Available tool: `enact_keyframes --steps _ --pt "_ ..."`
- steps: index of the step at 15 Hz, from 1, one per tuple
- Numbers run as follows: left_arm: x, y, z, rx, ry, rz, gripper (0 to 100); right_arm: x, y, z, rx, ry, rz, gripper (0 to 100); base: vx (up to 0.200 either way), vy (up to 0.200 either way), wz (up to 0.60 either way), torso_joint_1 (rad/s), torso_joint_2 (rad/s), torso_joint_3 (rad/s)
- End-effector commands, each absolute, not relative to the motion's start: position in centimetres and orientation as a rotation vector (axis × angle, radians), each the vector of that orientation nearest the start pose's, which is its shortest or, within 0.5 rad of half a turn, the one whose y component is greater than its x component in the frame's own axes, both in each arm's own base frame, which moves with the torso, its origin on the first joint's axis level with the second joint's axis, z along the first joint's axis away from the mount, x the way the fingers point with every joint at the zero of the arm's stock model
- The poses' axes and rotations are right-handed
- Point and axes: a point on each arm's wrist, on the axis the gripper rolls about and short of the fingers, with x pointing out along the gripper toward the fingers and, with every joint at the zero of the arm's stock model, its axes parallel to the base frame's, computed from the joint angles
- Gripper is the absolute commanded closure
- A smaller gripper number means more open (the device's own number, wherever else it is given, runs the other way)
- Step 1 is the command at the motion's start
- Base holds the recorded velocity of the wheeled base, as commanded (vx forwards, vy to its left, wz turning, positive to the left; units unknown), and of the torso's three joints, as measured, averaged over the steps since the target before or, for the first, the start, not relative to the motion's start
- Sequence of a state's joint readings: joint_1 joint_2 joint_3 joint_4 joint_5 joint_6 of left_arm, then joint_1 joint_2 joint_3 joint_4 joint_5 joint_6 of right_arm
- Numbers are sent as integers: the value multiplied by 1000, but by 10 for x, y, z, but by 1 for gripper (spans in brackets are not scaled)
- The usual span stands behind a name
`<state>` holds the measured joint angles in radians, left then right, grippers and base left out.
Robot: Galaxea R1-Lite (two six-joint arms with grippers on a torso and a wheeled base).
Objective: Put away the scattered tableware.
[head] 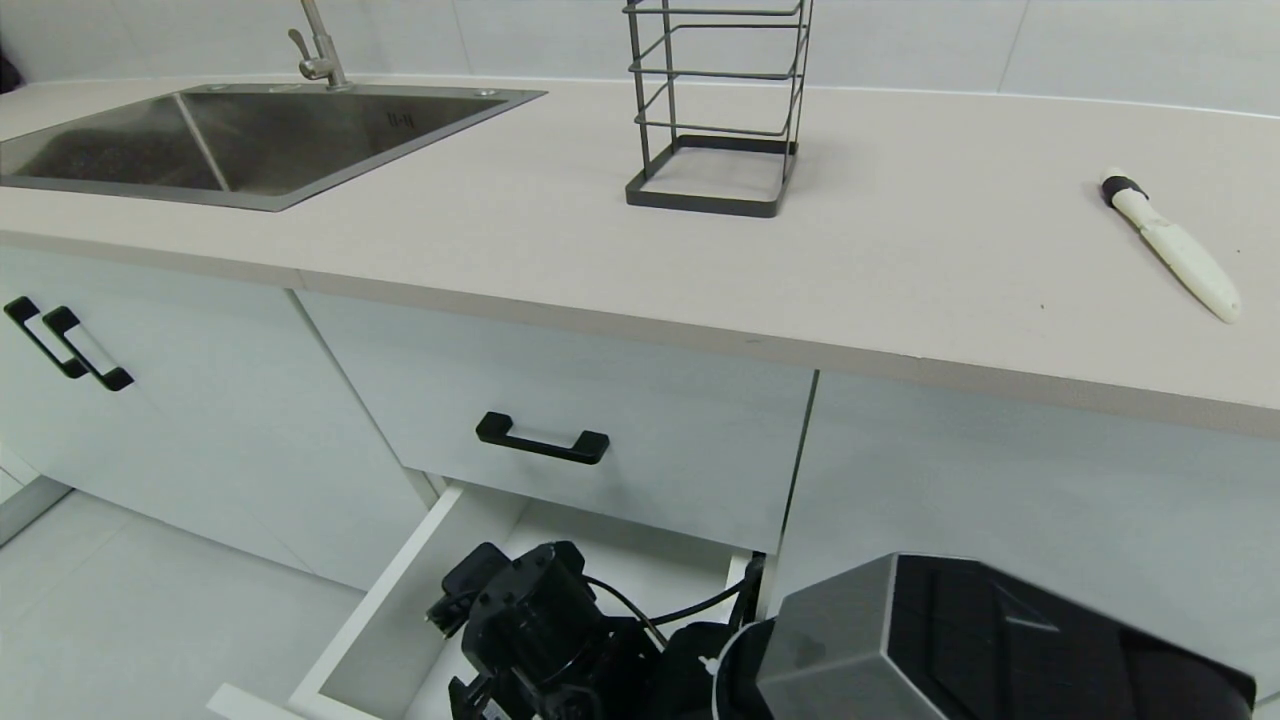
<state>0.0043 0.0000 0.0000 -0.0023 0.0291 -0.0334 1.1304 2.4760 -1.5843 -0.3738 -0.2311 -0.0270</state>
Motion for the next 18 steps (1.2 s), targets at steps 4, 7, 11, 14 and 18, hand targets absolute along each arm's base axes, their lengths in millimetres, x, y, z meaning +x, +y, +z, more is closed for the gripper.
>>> enact_keyframes --steps 4,7,11,14,18 --pt "-23 1 76 -34 -4 35 0 178 422 123 -301 305 935 0 0 0 0 0 0 0" --pt "-23 1 76 -34 -4 34 0 169 406 142 -289 285 925 0 0 0 0 0 0 0" --pt "-23 1 76 -34 -2 35 0 153 369 160 -280 270 927 0 0 0 0 0 0 0" --pt "-23 1 76 -34 -2 34 0 144 346 167 -267 243 934 0 0 0 0 0 0 0" --pt "-23 1 76 -34 -4 34 0 122 297 147 -324 139 1041 0 0 0 0 0 0 0"
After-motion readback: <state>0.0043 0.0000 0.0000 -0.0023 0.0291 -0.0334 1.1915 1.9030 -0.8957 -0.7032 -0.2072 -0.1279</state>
